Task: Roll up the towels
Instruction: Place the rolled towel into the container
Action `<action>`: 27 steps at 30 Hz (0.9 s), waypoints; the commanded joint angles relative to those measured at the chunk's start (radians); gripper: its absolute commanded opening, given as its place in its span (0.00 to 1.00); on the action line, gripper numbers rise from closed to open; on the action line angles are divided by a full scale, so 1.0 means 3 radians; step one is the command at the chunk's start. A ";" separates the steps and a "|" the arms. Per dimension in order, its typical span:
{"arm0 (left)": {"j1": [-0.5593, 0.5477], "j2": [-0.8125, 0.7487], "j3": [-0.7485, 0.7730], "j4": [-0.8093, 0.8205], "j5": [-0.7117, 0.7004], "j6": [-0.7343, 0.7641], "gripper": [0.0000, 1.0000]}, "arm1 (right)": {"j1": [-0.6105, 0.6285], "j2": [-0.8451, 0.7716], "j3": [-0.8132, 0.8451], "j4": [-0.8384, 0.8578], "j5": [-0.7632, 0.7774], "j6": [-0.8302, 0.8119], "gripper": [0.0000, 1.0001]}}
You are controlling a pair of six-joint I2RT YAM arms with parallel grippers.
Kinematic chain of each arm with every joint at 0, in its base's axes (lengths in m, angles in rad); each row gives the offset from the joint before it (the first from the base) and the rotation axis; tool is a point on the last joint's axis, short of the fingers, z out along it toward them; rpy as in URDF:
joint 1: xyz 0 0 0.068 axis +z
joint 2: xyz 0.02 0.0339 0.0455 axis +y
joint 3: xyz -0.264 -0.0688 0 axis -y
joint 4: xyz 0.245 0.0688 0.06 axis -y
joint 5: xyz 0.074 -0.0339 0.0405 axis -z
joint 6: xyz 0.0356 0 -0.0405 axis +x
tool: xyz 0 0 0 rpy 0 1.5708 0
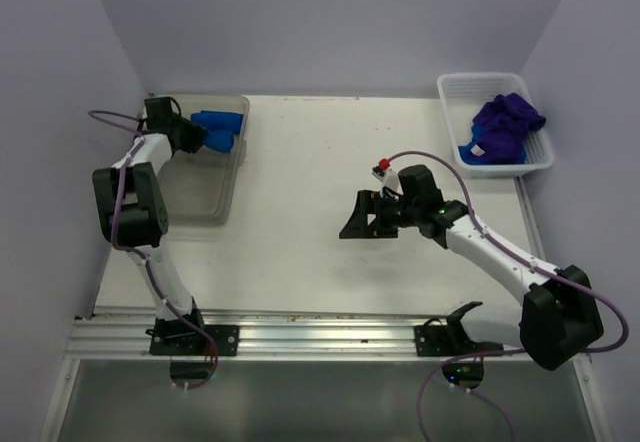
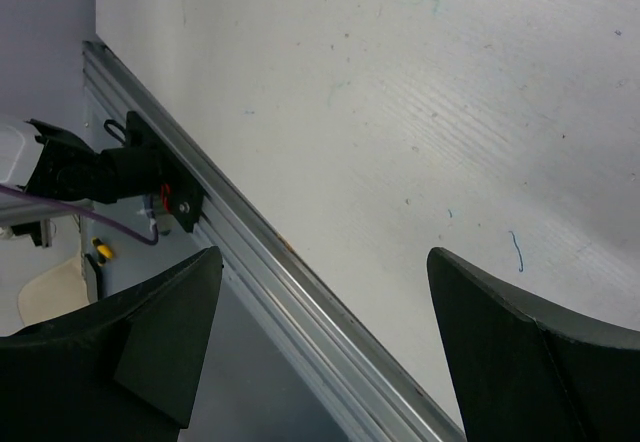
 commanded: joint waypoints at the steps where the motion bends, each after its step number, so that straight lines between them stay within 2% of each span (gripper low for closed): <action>1: 0.0003 0.0272 0.0389 0.0246 0.0114 -0.0099 0.34 | -0.0007 0.0083 0.0161 0.0014 -0.0017 0.0008 0.88; 15: -0.0074 0.1055 0.1043 0.0318 0.0038 -0.0273 0.36 | -0.0007 0.0365 0.0172 0.0137 -0.0094 0.0064 0.88; 18: -0.0100 0.1101 0.1064 0.0308 -0.0008 -0.0258 0.50 | -0.0007 0.0375 0.0146 0.0178 -0.0114 0.0100 0.88; 19: -0.0105 0.1127 0.1074 0.0308 -0.0013 -0.0252 0.60 | -0.0007 0.0380 0.0141 0.0188 -0.0119 0.0105 0.88; 22: -0.0115 0.1178 0.1135 0.0252 0.0002 -0.0252 0.74 | -0.0007 0.0390 0.0141 0.0199 -0.0129 0.0115 0.88; 27: -0.0125 0.1142 0.1120 0.0149 0.0012 -0.0202 0.86 | -0.0007 0.0365 0.0136 0.0194 -0.0124 0.0120 0.87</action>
